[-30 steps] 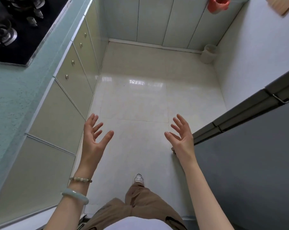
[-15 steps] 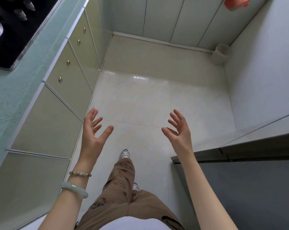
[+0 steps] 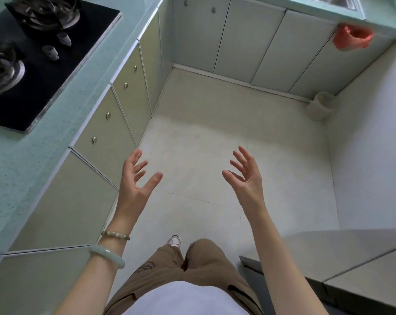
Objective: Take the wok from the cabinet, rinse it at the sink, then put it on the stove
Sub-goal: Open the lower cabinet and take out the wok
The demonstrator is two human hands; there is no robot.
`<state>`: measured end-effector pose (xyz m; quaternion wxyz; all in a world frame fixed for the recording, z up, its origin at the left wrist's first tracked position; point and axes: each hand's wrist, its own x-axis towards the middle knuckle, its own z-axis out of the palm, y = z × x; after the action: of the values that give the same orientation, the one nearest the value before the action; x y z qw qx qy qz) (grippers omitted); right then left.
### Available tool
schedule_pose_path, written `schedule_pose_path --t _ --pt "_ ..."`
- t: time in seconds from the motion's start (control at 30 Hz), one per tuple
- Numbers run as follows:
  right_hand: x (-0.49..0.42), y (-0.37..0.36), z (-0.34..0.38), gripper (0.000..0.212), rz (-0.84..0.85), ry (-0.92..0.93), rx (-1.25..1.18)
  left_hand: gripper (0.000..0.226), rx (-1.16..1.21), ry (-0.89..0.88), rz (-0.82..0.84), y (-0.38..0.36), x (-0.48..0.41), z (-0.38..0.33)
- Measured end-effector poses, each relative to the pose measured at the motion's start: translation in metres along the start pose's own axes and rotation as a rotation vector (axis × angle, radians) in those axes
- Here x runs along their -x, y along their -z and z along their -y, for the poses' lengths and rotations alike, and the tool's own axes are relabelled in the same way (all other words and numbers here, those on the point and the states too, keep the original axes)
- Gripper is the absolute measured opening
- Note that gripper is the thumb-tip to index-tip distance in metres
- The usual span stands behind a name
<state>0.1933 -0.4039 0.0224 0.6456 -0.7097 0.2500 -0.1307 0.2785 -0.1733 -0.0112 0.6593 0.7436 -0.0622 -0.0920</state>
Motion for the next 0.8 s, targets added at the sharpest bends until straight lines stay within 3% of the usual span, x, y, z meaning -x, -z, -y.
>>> schedule_pose_path --t 0.27,0.8 --pt "-0.082 -0.025 0.007 0.066 0.211 0.023 0.030 0.074 0.022 0.035 -0.227 0.004 -0.029 0.008" --pt "-0.199 -0.062 0.019 0.067 0.910 0.084 0.140 0.074 0.091 0.134 -0.944 -0.065 0.001 0.016"
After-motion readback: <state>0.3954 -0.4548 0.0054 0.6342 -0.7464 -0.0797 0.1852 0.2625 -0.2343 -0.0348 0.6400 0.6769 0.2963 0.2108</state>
